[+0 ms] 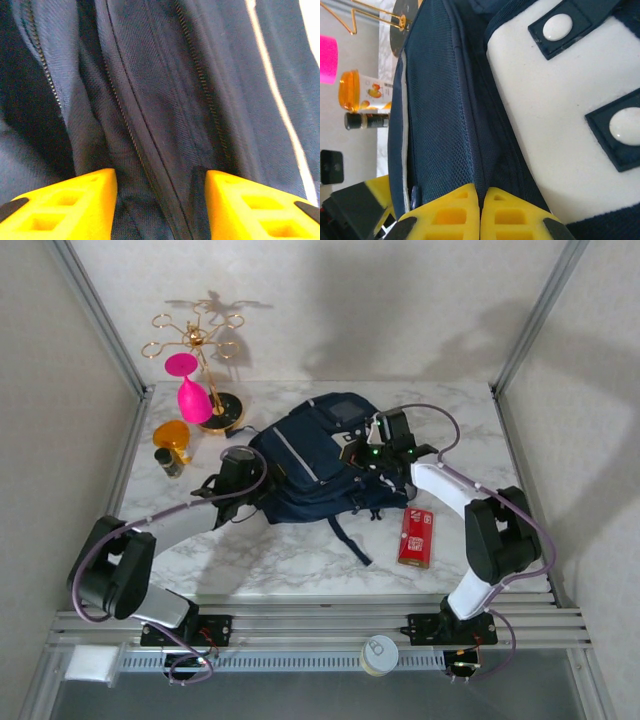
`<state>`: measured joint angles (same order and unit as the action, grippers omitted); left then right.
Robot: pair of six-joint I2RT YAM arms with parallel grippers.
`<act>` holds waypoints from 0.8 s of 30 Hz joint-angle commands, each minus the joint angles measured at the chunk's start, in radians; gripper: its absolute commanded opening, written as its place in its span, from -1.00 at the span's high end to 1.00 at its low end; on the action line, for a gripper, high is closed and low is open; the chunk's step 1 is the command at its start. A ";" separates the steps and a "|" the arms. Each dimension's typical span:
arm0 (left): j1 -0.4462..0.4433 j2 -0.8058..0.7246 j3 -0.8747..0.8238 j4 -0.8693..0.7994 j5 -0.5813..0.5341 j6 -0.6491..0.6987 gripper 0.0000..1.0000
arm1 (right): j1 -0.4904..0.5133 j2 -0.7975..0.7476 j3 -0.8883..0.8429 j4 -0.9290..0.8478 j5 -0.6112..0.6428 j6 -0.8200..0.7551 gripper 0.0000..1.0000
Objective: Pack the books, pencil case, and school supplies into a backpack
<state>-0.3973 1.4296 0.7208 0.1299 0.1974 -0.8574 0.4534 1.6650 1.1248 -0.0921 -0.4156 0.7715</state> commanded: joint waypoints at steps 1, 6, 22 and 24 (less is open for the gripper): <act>0.002 -0.141 0.014 -0.153 -0.041 0.070 -0.10 | 0.062 -0.043 0.001 0.148 -0.001 0.143 1.00; -0.077 -0.334 0.001 -0.332 -0.138 -0.072 -0.13 | 0.108 -0.043 -0.022 0.221 0.060 0.230 1.00; -0.447 0.007 0.353 -0.459 -0.473 -0.297 0.12 | 0.168 -0.097 -0.093 0.316 0.127 0.366 1.00; -0.456 0.036 0.377 -0.481 -0.488 -0.304 0.17 | 0.170 -0.097 -0.094 0.327 0.125 0.373 1.00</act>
<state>-0.8379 1.4391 1.0531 -0.2806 -0.2066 -1.1152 0.6003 1.6238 1.0241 0.1226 -0.2539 1.1156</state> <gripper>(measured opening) 0.424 0.071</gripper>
